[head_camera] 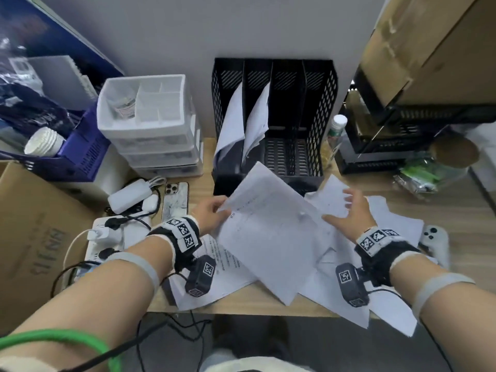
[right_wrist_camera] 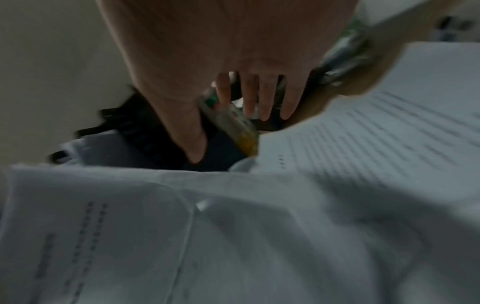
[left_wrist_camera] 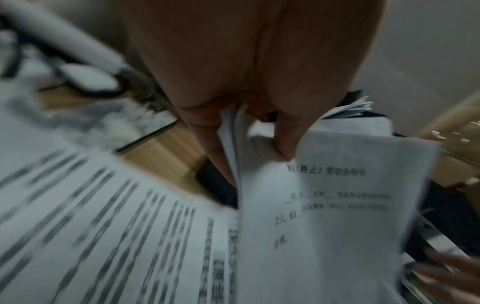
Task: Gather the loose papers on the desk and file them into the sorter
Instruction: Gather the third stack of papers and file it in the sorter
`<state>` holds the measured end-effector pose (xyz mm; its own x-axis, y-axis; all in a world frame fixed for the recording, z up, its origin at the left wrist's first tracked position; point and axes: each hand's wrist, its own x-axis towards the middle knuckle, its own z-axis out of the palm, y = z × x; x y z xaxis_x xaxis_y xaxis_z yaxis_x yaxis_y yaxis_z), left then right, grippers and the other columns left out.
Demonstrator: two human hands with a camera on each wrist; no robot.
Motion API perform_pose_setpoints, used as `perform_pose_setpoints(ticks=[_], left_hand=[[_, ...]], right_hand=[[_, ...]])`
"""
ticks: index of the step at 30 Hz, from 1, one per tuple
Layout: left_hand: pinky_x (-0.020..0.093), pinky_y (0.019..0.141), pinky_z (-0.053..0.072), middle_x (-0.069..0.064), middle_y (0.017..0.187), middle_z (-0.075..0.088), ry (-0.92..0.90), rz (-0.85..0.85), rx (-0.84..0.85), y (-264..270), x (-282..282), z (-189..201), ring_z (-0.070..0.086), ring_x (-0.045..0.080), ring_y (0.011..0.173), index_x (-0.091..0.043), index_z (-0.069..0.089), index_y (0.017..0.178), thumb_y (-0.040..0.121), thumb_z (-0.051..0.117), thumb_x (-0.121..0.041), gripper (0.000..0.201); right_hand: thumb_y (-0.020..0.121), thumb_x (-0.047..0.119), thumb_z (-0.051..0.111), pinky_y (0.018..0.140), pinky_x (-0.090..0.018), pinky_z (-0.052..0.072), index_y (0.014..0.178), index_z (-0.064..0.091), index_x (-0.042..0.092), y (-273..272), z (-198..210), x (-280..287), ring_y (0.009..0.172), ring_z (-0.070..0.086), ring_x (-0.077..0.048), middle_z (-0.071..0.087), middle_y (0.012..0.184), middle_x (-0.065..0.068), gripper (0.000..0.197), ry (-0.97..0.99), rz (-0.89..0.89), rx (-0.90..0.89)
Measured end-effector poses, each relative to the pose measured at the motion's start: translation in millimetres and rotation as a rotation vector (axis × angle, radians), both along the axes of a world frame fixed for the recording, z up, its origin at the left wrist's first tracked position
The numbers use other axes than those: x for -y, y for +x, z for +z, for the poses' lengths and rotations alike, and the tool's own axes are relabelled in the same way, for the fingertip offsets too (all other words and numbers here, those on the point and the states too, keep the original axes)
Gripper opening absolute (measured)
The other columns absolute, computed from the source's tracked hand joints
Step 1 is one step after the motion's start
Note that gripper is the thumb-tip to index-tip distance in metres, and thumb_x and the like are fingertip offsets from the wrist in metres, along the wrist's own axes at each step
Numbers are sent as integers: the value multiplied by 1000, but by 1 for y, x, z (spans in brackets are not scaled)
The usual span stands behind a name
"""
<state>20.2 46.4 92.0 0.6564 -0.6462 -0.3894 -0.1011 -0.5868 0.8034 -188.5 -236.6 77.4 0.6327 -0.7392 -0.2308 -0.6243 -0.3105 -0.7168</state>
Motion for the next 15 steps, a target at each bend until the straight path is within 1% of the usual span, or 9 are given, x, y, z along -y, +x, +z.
perform_pose_setpoints(ticks=[2, 3, 5, 7, 9, 11, 12, 13, 15], left_hand=[[32, 83, 50, 2, 86, 70, 1, -120, 107, 14, 8, 21, 62, 15, 81, -31, 65, 79, 97, 60, -19, 23], [30, 79, 49, 2, 83, 69, -3, -159, 136, 20, 12, 31, 60, 14, 78, -30, 65, 76, 96, 62, -21, 22], [27, 69, 48, 0, 77, 67, -21, -182, 180, 34, 18, 50, 58, 12, 70, -25, 67, 76, 94, 66, -27, 18], [19, 58, 46, -1, 74, 66, -48, -112, 175, 48, 23, 59, 57, 9, 62, -16, 72, 83, 93, 67, -32, 19], [12, 51, 43, -2, 72, 66, -95, -20, 169, 59, 24, 65, 57, 7, 59, -9, 74, 88, 91, 68, -34, 26], [10, 48, 42, -4, 70, 67, -120, 37, 178, 65, 23, 71, 58, 6, 59, -12, 74, 87, 91, 69, -37, 26], [12, 50, 43, -3, 72, 68, -130, 72, 172, 68, 22, 71, 59, 8, 60, -13, 75, 87, 90, 69, -40, 27], [18, 52, 45, 0, 73, 69, -141, 116, 153, 71, 22, 71, 60, 12, 61, -12, 76, 89, 89, 70, -41, 30], [26, 56, 45, 7, 71, 65, -182, 220, 105, 76, 20, 70, 56, 21, 62, -8, 76, 88, 86, 72, -43, 36]], right_hand=[[70, 27, 86, 106, -34, 38, 141, 36, 21, 18, 28, -11, 123, 44, -14, 45, 131, 2, 88, 30, 219, -12], [72, 26, 85, 102, -30, 38, 140, 38, 24, 26, 39, -19, 125, 47, -13, 50, 130, 5, 83, 102, 327, -25], [77, 16, 81, 95, -25, 45, 126, 52, 27, 43, 57, -37, 122, 58, -19, 64, 125, 3, 58, 269, 452, -13], [82, 15, 76, 97, -31, 50, 113, 64, 26, 51, 68, -55, 114, 66, -21, 73, 116, 1, 36, 479, 418, 78], [84, 25, 72, 98, -35, 51, 113, 68, 24, 56, 73, -68, 111, 68, -20, 74, 115, 0, 28, 626, 322, 181], [76, 46, 75, 96, -36, 52, 115, 67, 24, 58, 74, -72, 112, 67, -20, 73, 116, 0, 45, 650, 314, 227], [71, 54, 78, 97, -38, 52, 117, 66, 25, 59, 72, -72, 112, 67, -21, 73, 116, -1, 55, 616, 330, 221], [68, 54, 80, 97, -39, 52, 117, 66, 25, 60, 71, -72, 112, 67, -22, 73, 116, -2, 59, 572, 346, 211], [78, 34, 79, 96, -42, 53, 115, 66, 22, 60, 65, -68, 110, 67, -25, 73, 114, -5, 42, 520, 326, 217]])
